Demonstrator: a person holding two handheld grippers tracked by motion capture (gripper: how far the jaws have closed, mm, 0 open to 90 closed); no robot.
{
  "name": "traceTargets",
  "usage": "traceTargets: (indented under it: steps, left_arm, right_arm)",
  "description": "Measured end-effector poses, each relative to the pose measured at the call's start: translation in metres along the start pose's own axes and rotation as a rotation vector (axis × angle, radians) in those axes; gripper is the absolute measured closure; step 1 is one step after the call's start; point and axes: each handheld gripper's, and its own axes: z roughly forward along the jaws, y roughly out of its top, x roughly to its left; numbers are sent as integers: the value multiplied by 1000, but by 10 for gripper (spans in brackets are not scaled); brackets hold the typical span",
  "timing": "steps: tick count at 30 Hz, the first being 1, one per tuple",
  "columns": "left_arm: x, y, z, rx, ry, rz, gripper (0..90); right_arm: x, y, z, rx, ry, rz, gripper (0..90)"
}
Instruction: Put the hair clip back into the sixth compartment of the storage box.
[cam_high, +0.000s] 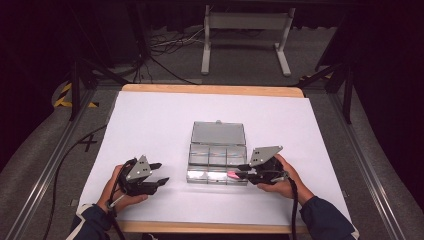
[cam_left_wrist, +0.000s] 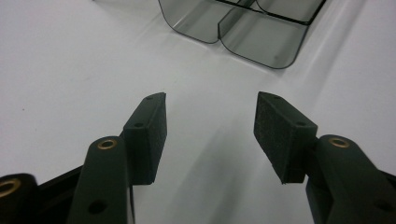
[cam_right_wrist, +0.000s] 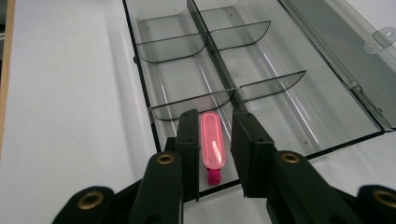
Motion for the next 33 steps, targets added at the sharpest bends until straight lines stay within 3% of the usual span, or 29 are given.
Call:
traceTargets:
  steps: [7, 11, 12, 22, 33]
  left_arm:
    - [6, 13, 12, -44, -45, -33, 475]
    - [6, 27, 20, -61, -55, -17, 480]
    - [5, 32, 22, -67, -51, -5, 482]
    - [13, 53, 35, -99, -51, -38, 484]
    - [22, 61, 44, -104, -36, -54, 485]
  right_arm:
    - [2, -2, -5, -24, -27, 13, 761]
    - [0, -3, -11, -54, -38, 39, 771]
    - [0, -3, -12, -59, -39, 40, 772]
    - [-11, -8, -18, -83, -90, 87, 767]
    - [-24, -9, -22, -112, -133, 131, 746]
